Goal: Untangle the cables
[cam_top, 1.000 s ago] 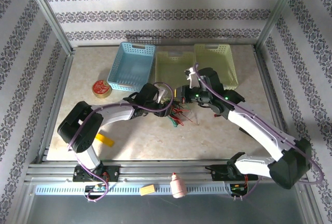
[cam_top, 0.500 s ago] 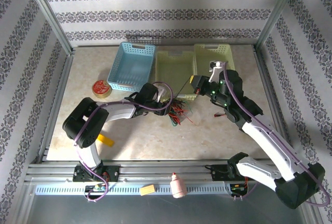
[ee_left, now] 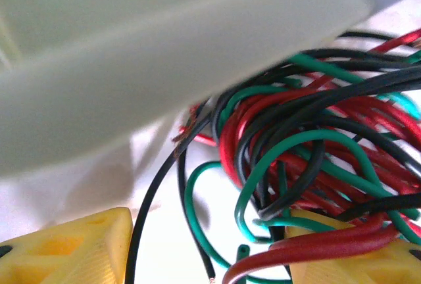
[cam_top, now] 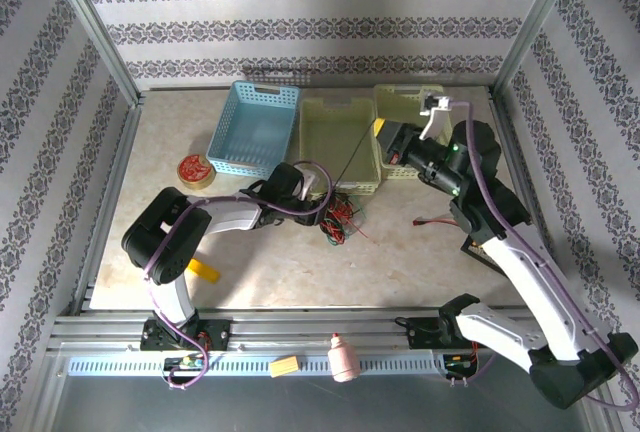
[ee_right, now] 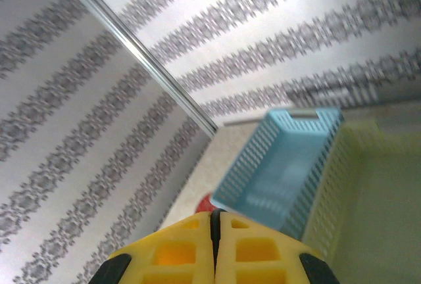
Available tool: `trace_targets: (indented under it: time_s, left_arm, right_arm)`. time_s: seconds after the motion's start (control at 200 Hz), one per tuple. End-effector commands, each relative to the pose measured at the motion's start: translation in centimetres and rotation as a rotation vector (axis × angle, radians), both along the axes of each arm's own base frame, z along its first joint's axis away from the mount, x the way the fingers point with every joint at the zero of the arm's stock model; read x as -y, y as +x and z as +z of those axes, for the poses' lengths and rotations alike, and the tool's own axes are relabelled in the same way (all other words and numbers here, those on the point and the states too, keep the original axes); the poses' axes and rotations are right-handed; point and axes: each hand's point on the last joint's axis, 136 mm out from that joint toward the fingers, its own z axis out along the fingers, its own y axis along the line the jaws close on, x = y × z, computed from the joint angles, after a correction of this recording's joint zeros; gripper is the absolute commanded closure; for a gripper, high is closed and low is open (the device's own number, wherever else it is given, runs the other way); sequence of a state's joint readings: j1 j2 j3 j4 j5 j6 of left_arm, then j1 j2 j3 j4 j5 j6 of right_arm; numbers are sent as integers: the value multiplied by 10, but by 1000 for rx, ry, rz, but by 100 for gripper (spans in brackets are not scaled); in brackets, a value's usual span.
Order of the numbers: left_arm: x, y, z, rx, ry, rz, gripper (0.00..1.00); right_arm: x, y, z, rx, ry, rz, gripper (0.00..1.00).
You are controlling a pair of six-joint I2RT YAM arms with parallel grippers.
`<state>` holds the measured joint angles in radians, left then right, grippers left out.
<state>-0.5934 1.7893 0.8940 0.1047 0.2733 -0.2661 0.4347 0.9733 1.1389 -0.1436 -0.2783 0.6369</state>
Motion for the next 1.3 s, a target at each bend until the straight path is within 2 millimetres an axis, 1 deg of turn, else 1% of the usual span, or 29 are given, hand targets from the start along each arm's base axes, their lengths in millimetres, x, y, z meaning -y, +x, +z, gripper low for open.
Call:
trace_targets:
  time_s: [0.0, 0.19, 0.39, 0.465, 0.52, 0.59, 0.695, 0.745, 0.855, 0.955, 1.105, 1.23, 1.295]
  left_arm:
    - [-34, -25, -33, -96, 138, 20, 37]
    - [-38, -29, -35, -97, 146, 23, 37]
    - [-40, -30, -38, -103, 161, 23, 37]
    - [-42, -29, -37, -101, 166, 29, 36]
    - [-42, -30, -36, -98, 162, 30, 36]
    - [-41, -30, -30, -85, 149, 32, 36]
    - [-38, -28, -16, -56, 116, 32, 35]
    - [-37, -26, -9, -41, 99, 38, 35]
    - [-36, -21, 6, 1, 73, 61, 35]
    - [-35, -18, 15, 24, 54, 71, 34]
    - [-34, -16, 19, 28, 49, 73, 34]
    - [-35, -17, 18, 26, 49, 74, 34]
    - [-35, -18, 17, 25, 50, 74, 34]
  right_arm:
    - [9, -30, 98, 311, 91, 30, 100]
    - [15, -39, 135, 439, 89, 10, 100]
    - [31, -50, 179, 593, 55, -73, 100]
    - [41, -45, 191, 606, 41, -144, 100]
    - [48, -35, 193, 593, 35, -201, 100]
    - [54, -18, 190, 561, 29, -251, 100]
    - [62, 12, 177, 483, 42, -309, 100]
    - [69, 27, 169, 435, 57, -340, 100]
    - [84, 53, 153, 372, 62, -405, 100]
    - [98, 76, 138, 327, 42, -452, 100]
    - [118, 106, 120, 269, 52, -490, 100]
    - [131, 124, 109, 246, 29, -525, 100]
    - [136, 134, 99, 225, 19, -543, 100]
